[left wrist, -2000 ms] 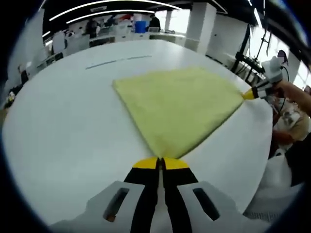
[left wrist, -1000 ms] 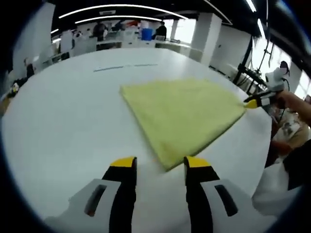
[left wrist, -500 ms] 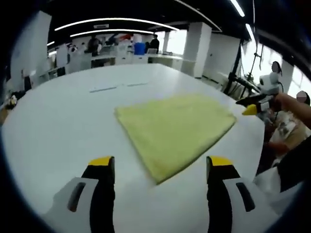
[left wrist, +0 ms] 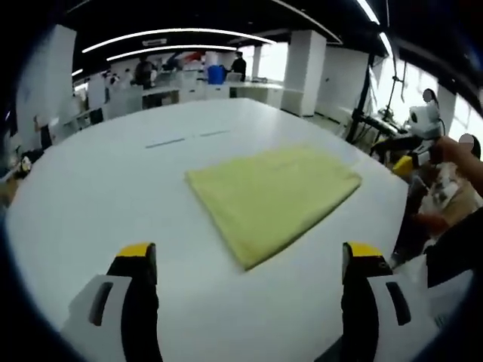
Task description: Fold the garment on the visible template until the final outline fits inside the template.
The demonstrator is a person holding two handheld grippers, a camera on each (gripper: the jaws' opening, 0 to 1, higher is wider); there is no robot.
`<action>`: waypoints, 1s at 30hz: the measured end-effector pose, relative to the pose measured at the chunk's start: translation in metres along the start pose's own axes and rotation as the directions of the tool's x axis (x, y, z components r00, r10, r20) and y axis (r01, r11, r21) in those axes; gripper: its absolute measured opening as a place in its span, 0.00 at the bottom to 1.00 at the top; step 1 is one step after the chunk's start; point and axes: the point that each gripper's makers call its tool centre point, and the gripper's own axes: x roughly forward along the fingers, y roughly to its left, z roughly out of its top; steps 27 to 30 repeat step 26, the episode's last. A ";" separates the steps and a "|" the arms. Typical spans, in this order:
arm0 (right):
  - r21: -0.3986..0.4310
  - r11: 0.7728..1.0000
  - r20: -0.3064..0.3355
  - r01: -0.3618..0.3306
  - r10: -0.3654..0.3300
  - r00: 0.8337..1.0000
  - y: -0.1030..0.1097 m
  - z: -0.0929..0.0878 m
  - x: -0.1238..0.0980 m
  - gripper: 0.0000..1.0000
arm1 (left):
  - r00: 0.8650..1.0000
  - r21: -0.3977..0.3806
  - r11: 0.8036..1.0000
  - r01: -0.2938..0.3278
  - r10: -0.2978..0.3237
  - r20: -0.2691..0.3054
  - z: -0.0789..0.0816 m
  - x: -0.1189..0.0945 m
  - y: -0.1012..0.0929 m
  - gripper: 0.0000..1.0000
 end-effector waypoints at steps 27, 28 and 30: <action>-0.011 0.999 0.030 0.041 -0.041 0.999 0.011 -0.018 -0.017 0.93 | 0.999 -0.045 0.999 -0.001 0.004 0.051 -0.004 -0.017 -0.001 0.98; -0.011 0.999 0.030 0.041 -0.041 0.999 0.011 -0.018 -0.017 0.93 | 0.999 -0.045 0.999 -0.001 0.004 0.051 -0.004 -0.017 -0.001 0.98; -0.011 0.999 0.030 0.041 -0.041 0.999 0.011 -0.018 -0.017 0.93 | 0.999 -0.045 0.999 -0.001 0.004 0.051 -0.004 -0.017 -0.001 0.98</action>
